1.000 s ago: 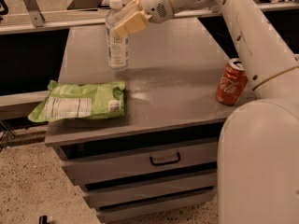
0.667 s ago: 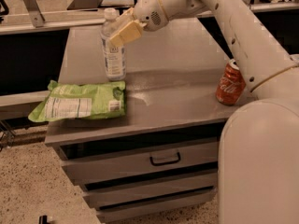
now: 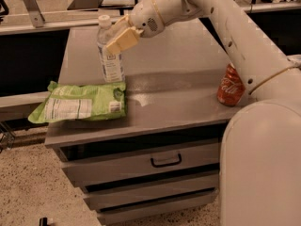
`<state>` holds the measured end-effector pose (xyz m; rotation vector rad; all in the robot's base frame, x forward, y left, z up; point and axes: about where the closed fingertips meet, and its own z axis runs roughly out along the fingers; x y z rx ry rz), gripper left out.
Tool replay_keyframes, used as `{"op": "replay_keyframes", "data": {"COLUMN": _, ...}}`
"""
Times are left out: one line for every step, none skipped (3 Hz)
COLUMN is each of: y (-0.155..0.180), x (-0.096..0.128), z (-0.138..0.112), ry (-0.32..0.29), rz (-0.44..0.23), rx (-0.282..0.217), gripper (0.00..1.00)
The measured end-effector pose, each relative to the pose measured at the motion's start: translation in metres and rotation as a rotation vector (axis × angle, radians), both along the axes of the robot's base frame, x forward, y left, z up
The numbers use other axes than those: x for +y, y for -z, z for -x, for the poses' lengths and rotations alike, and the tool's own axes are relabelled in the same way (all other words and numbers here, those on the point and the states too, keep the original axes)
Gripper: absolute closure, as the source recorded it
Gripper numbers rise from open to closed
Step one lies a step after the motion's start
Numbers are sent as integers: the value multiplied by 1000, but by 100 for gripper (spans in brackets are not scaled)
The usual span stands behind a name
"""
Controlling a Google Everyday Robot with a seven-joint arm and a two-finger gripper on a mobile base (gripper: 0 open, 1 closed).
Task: Move blue plastic bottle near green rice chip bag
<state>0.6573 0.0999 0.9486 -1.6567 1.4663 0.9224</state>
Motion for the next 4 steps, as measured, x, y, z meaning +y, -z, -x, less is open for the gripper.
{"op": "replay_keyframes", "data": {"y": 0, "x": 1, "z": 0, "ry": -2, "rz": 1, "rx": 1, "gripper": 37}}
{"op": "replay_keyframes", "data": {"y": 0, "x": 1, "z": 0, "ry": -2, "rz": 1, "rx": 1, "gripper": 14}}
{"op": "replay_keyframes", "data": {"y": 1, "x": 4, "z": 1, "ry": -6, "rz": 0, "rx": 4, "gripper": 0}}
{"op": "replay_keyframes", "data": {"y": -3, "x": -1, "z": 0, "ry": 9, "rz": 5, "rx": -8, "gripper": 0}}
